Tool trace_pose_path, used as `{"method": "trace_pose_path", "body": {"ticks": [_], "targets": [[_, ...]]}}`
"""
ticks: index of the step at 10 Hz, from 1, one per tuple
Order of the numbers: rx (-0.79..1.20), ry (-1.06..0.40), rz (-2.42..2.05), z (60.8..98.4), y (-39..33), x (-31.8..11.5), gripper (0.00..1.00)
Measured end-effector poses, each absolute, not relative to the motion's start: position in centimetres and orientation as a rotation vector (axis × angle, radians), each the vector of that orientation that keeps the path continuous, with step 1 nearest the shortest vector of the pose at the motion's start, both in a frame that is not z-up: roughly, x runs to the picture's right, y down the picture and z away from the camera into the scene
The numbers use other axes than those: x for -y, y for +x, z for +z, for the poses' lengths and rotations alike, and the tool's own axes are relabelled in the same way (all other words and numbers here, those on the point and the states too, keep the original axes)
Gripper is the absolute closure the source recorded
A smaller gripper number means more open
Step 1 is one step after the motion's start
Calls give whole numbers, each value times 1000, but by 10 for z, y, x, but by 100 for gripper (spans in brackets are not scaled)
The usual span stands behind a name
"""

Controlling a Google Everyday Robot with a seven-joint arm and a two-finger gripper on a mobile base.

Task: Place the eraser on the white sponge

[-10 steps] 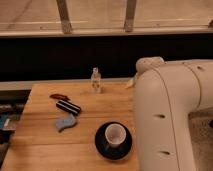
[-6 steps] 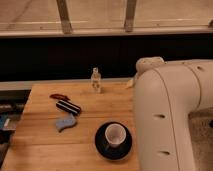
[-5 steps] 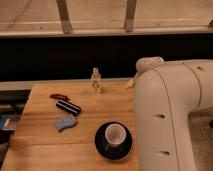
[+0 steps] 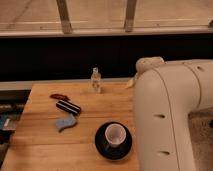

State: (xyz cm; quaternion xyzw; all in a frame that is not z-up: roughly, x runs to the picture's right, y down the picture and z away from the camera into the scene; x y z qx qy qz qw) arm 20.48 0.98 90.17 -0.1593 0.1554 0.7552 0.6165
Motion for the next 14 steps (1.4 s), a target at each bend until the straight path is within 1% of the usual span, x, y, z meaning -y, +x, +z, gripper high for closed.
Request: {"method": "trace_pose_path", "body": {"ticks": [12,14], "targets": [[-360,-368,1737,902,204,-10,26],[-364,-394,1700,903,195,-13,26]]}}
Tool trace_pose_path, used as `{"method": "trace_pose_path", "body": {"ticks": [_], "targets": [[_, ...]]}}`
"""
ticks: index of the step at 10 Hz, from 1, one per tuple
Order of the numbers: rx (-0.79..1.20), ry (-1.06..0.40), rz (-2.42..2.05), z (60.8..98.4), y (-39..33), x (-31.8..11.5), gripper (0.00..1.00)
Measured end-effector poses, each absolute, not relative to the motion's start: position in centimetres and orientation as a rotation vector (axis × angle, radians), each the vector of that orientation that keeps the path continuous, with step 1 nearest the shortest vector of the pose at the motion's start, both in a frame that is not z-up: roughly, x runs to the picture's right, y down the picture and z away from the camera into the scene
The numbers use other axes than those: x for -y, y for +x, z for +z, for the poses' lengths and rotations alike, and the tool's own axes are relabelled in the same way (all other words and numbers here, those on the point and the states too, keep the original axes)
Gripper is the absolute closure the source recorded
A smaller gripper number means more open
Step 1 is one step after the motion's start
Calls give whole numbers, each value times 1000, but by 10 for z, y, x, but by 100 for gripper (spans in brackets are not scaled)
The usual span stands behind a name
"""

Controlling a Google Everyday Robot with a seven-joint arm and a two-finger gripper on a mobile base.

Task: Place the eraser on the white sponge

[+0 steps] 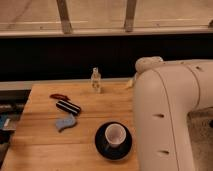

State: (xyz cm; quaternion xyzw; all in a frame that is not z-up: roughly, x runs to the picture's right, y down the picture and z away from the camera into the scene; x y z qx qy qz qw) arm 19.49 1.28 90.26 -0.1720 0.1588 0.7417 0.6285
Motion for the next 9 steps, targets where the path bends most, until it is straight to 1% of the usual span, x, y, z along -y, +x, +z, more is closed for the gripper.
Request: {"method": "trace_pose_path", "body": {"ticks": [3,5,7,9], "targets": [[-352,-467,1595,900,133,-18,26],[-327,-521,1491,885,68,-33,26],[-300,-551,1402,871,23,-45,26],[-242,-582,1251,855,-39,-59,26]]}}
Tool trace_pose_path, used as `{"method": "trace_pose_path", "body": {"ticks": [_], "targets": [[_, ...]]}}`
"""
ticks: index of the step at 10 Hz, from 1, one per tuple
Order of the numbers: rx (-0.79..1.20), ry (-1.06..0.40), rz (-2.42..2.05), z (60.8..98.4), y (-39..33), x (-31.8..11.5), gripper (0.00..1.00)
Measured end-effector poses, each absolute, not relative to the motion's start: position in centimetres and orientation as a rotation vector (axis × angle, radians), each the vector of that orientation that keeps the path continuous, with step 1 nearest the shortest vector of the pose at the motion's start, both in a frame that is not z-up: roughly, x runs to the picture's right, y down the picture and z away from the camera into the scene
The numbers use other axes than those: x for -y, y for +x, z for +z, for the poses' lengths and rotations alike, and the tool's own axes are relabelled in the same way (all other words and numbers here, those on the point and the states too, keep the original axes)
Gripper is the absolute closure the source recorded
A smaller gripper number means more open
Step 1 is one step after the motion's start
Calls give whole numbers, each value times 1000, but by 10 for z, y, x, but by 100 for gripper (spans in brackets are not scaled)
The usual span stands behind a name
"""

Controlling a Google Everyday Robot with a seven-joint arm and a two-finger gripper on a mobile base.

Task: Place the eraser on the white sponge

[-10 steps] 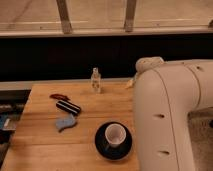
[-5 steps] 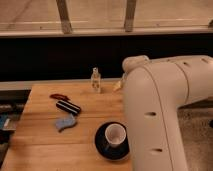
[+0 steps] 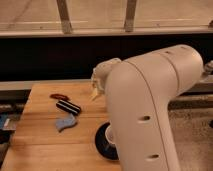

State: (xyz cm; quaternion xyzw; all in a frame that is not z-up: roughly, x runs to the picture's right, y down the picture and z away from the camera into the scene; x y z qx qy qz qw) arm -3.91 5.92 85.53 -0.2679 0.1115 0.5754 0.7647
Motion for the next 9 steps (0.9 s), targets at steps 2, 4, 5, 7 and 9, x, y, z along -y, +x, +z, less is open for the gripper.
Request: {"method": "trace_pose_path", "body": {"ticks": [2,4,5,7,9], "targets": [[-158,-621,1055,845,-89,-73,26],[-100,-645,919,838,-118,-81,26],[-90,-649,897,837,-123,-82,26],[-95,-647,910,839,-118,-81,26],[-52,-669,937,856,-111,-78,26]]}}
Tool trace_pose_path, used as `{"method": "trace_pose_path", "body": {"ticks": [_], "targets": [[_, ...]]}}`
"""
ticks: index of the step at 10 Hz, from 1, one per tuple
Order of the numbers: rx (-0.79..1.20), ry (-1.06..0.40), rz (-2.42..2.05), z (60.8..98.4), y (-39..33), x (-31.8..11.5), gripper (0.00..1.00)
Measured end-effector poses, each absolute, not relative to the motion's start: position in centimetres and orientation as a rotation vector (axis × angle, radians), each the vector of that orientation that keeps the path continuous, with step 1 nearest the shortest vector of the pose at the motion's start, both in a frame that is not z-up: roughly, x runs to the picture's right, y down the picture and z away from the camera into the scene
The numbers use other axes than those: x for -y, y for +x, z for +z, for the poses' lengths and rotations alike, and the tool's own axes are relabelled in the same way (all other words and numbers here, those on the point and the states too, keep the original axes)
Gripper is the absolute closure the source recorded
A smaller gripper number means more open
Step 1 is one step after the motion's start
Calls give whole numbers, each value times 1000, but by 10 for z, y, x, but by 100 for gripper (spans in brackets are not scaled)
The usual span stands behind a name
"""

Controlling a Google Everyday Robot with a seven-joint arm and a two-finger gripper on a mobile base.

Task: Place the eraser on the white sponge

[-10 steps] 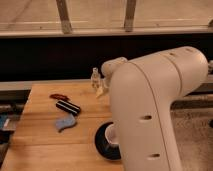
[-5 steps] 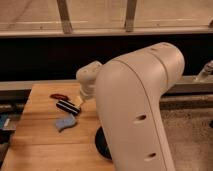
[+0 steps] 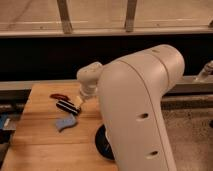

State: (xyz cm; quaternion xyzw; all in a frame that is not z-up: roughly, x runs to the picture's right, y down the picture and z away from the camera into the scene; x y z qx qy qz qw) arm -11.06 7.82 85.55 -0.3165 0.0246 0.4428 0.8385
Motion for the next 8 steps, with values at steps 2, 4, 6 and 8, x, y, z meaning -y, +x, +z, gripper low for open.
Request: {"method": "trace_pose_path", "body": {"ticks": [2,4,6,8], "targets": [[-18,-690,920,872,-124,-72,26],[5,-707,876,881,-148,-67,26],[-17,-709,821,888,-165,-67,26],[-79,-712,731,900,-192,-76,26]]}}
